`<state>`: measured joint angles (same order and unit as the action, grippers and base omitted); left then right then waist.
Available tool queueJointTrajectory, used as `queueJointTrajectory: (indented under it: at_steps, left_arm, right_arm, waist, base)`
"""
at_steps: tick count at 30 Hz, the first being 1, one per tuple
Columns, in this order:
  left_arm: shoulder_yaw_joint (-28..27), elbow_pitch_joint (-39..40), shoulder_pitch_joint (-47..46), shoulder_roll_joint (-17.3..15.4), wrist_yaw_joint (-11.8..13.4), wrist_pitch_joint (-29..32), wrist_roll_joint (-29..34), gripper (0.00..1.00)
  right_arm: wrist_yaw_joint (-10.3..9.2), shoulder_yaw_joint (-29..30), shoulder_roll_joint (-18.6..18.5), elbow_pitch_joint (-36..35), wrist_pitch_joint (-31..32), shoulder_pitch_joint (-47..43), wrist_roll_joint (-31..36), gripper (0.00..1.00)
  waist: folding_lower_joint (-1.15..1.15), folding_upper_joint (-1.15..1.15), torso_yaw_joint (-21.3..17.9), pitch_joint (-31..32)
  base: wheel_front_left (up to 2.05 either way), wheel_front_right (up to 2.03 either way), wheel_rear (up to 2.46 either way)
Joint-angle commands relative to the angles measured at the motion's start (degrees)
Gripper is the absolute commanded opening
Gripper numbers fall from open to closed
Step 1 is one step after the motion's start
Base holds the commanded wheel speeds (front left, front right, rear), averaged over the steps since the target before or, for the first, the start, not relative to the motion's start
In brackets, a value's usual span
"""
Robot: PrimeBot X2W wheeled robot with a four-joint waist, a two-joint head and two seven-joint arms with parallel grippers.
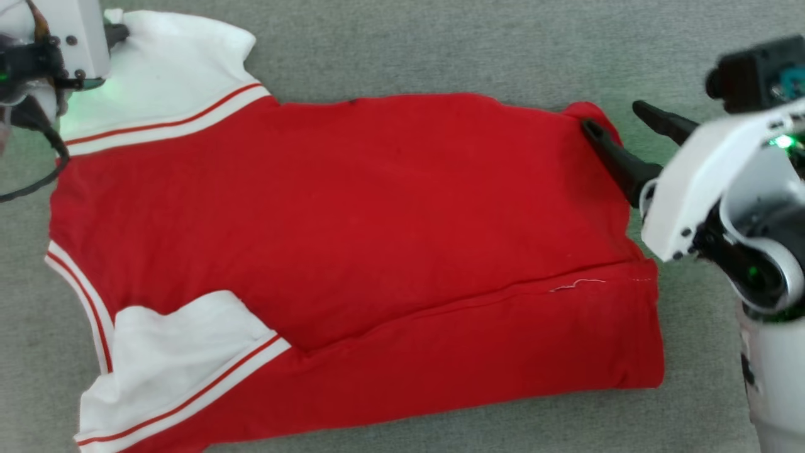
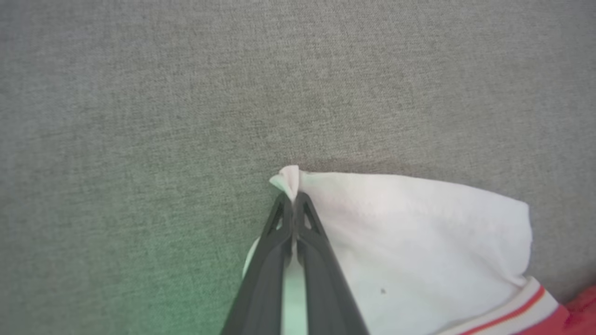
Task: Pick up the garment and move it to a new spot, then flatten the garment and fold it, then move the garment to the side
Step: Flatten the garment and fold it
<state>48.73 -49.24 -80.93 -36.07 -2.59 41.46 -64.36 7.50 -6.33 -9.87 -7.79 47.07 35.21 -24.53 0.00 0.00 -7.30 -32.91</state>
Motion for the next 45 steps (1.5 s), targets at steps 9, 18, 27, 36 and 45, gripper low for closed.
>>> queueJointTrajectory:
  at_steps: [9,18,27,36,45]
  left_arm:
    - [0.75,-3.09,-1.13,2.94,-1.75,-1.07,0.33,0.00]
    - [0.16,-4.92,-1.67,5.04,-3.00,-3.49,-0.54,0.00]
    - [0.00,-4.02,-1.57,5.56,-4.43,-6.19,-1.28,0.00]
    - [2.02,2.65,2.73,3.16,-4.97,-7.05,-1.55,0.00]
    - [3.38,17.50,12.40,-3.85,-2.03,-5.78,-2.66,0.00]
  right_arm:
    - [-0.02,-1.47,1.20,9.04,10.94,5.92,0.64,0.82]
    - [-0.02,-0.44,1.37,11.79,12.47,8.20,0.10,0.00]
    - [-0.02,0.35,-1.10,10.89,8.84,6.03,-1.46,0.00]
    - [-0.02,1.36,-4.54,8.39,5.05,-0.35,-2.53,0.00]
    - [-0.02,3.55,-6.82,3.25,5.30,-9.45,-3.16,0.00]
  waist:
    - [0.00,0.00,1.58,-1.09]
    - [0.00,0.00,2.57,0.02]
    - [0.00,0.00,4.84,5.10]
    - [0.00,0.00,7.90,12.77]
    - [0.00,0.00,10.28,19.45]
  base:
    - [0.00,0.00,0.00]
    - [0.00,0.00,0.00]
    - [0.00,0.00,0.00]
    - [0.00,0.00,0.00]
    - [0.00,0.00,0.00]
